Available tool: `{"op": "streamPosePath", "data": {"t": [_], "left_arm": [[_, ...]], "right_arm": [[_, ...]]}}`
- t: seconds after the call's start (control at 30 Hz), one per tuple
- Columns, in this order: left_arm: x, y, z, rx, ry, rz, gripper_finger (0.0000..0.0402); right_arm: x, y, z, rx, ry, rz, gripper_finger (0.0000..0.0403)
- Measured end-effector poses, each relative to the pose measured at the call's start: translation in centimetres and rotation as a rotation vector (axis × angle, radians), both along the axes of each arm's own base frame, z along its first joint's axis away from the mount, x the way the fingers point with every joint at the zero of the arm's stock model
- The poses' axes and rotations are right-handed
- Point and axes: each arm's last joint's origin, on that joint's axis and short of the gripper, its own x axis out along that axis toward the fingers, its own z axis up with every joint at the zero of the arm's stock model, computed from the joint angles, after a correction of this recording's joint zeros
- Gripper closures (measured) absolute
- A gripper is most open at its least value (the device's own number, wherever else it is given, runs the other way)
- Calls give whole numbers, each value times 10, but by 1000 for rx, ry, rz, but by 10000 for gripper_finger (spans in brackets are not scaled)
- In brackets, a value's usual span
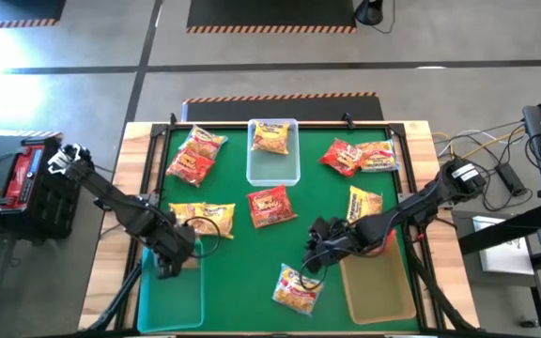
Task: Sort Maruchan noodles
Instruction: Put the middle yellow noodle pack into the transparent bin
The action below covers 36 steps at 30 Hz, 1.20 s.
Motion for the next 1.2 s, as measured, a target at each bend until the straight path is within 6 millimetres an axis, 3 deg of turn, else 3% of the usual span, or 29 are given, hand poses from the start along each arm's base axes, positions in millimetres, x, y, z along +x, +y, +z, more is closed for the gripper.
{"op": "streamPosePath", "data": {"t": [0.2,0.4,0.57,0.7,0.93,1.2], "left_arm": [[21,-8,-3,88,-50,123,242],[57,-14,0,134,-114,279,242],[88,-14,9,194,-186,331,242],[103,-8,3,250,-185,349,242],[104,21,-17,304,-109,421,249],[65,71,-34,277,-17,615,272]], "right_arm": [[9,2,7,25,-112,-4,321],[21,3,20,8,-276,69,321],[24,-3,21,4,-284,57,321],[26,-7,21,16,-280,57,321],[32,-19,21,106,-284,31,321],[50,-28,13,192,-376,-60,321]]}}
